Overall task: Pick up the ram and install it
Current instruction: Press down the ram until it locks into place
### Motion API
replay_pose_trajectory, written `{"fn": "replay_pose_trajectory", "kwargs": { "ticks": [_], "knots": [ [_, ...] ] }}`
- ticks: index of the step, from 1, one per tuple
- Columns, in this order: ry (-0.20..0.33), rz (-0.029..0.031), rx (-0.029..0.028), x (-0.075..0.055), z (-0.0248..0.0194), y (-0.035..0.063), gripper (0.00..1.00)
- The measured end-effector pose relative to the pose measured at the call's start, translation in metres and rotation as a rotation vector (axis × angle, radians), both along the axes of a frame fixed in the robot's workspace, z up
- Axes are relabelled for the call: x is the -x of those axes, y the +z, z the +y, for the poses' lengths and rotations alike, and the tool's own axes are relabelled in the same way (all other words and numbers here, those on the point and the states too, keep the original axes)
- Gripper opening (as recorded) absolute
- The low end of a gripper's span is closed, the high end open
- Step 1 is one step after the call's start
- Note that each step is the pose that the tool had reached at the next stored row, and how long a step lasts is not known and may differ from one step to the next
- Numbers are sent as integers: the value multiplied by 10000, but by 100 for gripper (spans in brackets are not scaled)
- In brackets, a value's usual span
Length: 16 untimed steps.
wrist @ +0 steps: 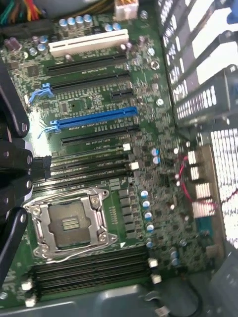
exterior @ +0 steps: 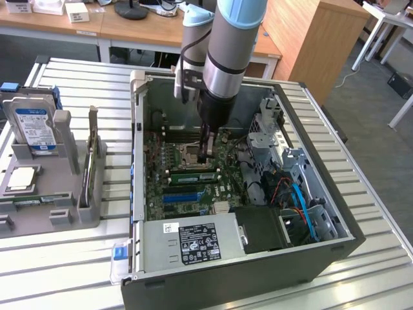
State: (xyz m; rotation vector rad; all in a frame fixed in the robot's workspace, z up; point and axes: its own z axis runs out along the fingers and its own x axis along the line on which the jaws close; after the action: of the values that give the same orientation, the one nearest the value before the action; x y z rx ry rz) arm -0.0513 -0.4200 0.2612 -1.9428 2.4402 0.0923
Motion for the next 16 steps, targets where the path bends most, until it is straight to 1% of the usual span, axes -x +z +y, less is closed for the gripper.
{"fn": "replay_pose_trajectory", "kwargs": {
  "ticks": [9, 16],
  "knots": [
    [-1591, 0, 0, 0, 0, -1, 11],
    [-2660, 0, 0, 3, 0, -3, 11]
  ]
}}
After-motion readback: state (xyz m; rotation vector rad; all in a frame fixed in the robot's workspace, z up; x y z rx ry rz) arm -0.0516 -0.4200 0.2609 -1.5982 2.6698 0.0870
